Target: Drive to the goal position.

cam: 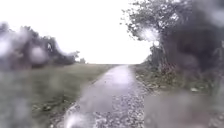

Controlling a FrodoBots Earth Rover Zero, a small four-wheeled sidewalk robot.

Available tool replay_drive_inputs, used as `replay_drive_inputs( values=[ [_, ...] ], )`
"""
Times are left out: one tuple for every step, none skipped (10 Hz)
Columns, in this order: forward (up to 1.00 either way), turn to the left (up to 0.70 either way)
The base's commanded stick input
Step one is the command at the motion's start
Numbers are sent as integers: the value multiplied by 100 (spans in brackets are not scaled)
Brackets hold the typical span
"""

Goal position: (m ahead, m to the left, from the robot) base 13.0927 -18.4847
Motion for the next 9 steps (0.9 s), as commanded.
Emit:
replay_drive_inputs(
  values=[
    [100, 0],
    [100, -32],
    [100, -37],
    [100, -27],
    [100, 0],
    [100, 0],
    [100, 0],
    [100, 0],
    [100, 0]
  ],
)
